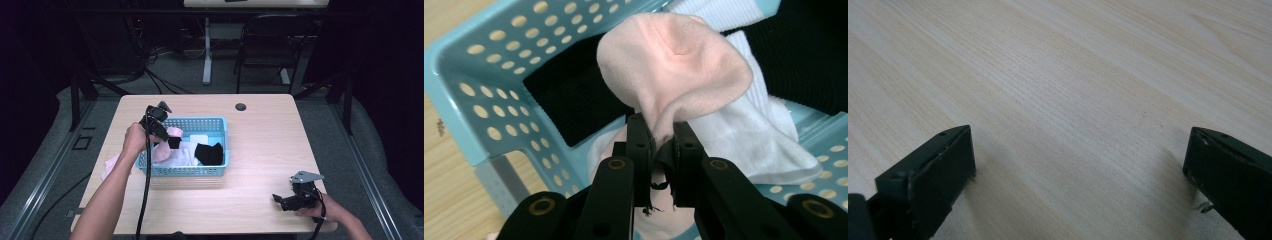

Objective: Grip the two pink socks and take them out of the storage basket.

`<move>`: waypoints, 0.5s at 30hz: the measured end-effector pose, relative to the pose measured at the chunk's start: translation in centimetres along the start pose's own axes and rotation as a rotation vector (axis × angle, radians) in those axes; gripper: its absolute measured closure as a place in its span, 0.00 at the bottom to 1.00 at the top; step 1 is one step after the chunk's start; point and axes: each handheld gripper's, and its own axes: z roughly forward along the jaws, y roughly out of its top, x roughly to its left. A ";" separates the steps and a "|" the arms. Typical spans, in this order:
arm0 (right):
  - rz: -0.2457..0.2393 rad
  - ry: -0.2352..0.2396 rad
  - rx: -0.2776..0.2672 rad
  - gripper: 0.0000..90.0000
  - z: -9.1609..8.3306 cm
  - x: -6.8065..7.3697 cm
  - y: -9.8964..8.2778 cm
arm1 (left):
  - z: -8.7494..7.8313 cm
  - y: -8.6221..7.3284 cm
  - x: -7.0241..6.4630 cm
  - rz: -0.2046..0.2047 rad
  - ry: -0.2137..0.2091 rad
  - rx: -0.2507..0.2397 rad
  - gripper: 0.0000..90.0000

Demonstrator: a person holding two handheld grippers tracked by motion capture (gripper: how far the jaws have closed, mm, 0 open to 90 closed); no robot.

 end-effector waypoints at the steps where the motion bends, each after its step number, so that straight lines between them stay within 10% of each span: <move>1: 0.000 0.000 0.000 0.00 0.0 0.0 0.0 | -0.3 0.1 0.0 -0.002 -0.003 -0.006 0.91; 15: -0.002 -0.006 0.003 0.00 0.0 0.0 0.0 | -2.8 0.7 -0.5 0.031 0.000 -0.027 0.91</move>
